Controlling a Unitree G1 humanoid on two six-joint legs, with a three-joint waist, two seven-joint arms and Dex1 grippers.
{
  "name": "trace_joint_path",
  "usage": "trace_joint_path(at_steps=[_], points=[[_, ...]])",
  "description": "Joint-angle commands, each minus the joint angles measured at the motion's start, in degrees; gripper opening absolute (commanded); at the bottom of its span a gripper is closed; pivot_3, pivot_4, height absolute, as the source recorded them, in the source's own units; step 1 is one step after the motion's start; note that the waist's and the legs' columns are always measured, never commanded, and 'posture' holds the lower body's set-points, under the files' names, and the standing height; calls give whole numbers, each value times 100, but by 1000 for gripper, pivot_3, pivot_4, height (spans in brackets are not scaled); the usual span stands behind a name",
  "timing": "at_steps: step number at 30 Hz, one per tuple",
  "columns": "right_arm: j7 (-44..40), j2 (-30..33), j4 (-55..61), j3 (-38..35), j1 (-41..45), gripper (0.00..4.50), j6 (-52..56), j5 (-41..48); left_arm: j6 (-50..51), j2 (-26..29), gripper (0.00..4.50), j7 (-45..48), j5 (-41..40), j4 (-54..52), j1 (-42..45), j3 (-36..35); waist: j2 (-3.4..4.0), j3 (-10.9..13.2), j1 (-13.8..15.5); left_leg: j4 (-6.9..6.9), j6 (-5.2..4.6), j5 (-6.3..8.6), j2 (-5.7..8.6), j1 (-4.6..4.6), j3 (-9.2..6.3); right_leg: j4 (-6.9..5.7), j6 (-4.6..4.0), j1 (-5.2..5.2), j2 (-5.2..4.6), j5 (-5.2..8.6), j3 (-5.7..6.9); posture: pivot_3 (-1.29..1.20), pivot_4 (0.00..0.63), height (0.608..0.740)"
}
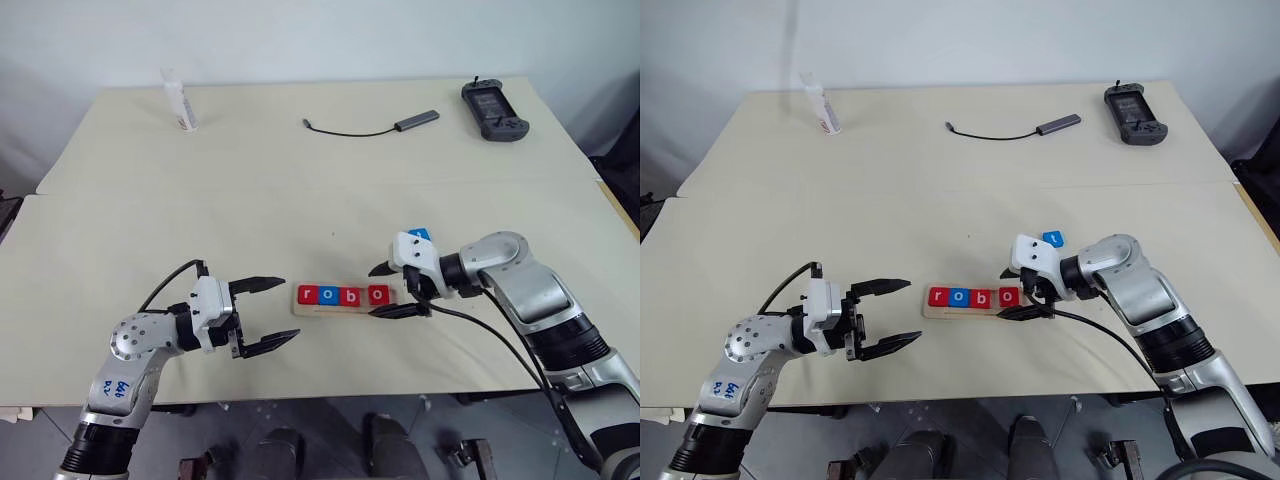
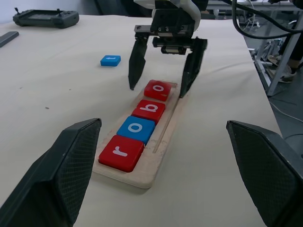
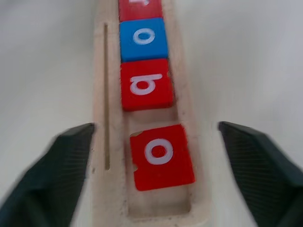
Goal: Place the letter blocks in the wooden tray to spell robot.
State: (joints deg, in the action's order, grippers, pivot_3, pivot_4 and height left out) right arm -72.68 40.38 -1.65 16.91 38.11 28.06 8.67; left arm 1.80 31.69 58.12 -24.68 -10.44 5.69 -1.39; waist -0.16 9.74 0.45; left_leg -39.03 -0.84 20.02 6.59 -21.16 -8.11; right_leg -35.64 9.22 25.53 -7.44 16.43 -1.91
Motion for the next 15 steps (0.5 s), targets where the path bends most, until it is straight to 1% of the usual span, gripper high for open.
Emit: trace_joint_path(at_steps=[1, 2, 4, 9, 14, 15], points=[[-58, 239, 251, -420, 26, 4450, 53, 250, -121, -2, 4500, -38, -3, -76, -54, -88, 0, 0, 7, 0, 0, 0, 0, 0, 0, 0, 0, 0, 0, 0, 0, 0, 150, 740], [-69, 297, 251, -481, -6, 4265, 40, 277, -130, -2, 4500, -35, 0, -55, -44, -88, 0, 0, 12, 0, 0, 0, 1, -1, 0, 1, 0, 0, 0, 0, 0, 0, 150, 740], [-97, 450, 260, -559, -112, 3739, 33, 291, -142, 2, 4500, -30, 2, -26, -28, -86, 0, 0, 22, 0, 0, 0, 1, -1, 0, 1, 0, -1, -1, 0, 0, 0, 150, 740], [-25, 605, 161, -573, -267, 1979, -192, 176, -164, 11, 4500, -13, 0, 44, 37, -67, 0, 0, 29, 0, -1, 0, 0, 0, 1, 1, 0, -1, 0, 0, 0, 0, 150, 740], [81, 495, 24, -489, -289, 177, -399, 53, -163, 16, 4500, 4, -4, 94, 99, -53, 0, 0, 1, 1, 0, 0, -2, 1, 4, 0, 0, 0, 1, 0, -1, 0, 150, 740], [109, 453, 21, -419, -301, 11, -385, 12, -157, 15, 4500, 0, -4, 89, 114, -45, 0, 0, 1, 1, 0, 0, -2, 1, 4, 1, 0, 0, 1, 0, -1, 0, 150, 740]])
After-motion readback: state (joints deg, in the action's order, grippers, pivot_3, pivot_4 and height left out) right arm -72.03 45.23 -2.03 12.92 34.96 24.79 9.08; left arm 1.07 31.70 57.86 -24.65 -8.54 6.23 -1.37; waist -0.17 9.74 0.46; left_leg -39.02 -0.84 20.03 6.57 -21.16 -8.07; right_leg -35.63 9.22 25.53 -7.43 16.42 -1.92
